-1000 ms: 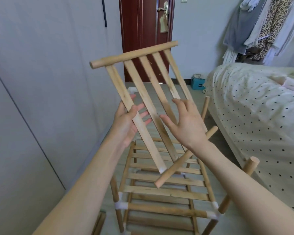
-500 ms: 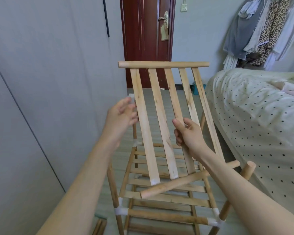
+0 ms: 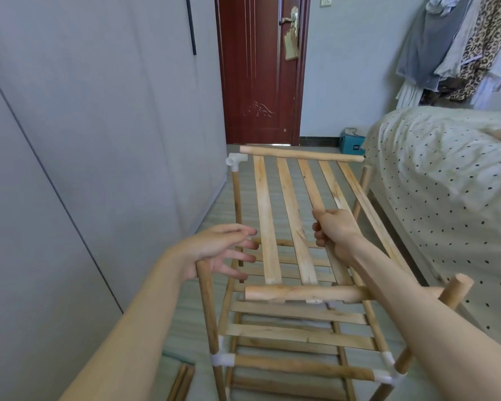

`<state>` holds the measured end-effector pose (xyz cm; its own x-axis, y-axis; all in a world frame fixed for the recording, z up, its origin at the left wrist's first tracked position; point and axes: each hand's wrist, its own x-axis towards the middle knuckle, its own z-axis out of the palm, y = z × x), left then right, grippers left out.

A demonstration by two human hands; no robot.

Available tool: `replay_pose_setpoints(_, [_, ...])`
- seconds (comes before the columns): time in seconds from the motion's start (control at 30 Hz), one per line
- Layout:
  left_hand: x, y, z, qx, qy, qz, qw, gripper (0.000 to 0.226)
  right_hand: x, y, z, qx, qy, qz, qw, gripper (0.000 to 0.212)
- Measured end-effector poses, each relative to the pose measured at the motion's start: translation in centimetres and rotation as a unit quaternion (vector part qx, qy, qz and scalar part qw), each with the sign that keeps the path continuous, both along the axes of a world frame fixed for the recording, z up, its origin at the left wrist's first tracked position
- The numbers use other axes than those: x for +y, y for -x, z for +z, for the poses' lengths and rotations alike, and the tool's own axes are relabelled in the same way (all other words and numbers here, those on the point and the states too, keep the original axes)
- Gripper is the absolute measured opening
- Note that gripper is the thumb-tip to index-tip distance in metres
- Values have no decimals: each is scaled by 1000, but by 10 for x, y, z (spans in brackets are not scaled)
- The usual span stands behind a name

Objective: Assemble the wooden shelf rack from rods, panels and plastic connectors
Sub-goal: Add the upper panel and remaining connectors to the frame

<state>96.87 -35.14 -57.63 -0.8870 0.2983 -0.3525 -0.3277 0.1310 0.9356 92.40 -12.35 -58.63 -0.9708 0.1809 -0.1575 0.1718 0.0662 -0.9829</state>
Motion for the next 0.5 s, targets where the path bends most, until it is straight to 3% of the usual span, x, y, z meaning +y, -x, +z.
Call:
replay_pose_setpoints(0.17, [6,-7,-4,-31,8,-13,999,28,3,5,-6,-16,-1,-5,1000,17])
replay_pose_setpoints(0.3, [0,-4,-1,30,94,-5,995,18,5,4,-6,-21,-7,-1,1000,15])
replay_pose_setpoints(0.5, [-11,32,-9,97,48,193,975,23,7,3,-3,-15,-13,2,1000,17])
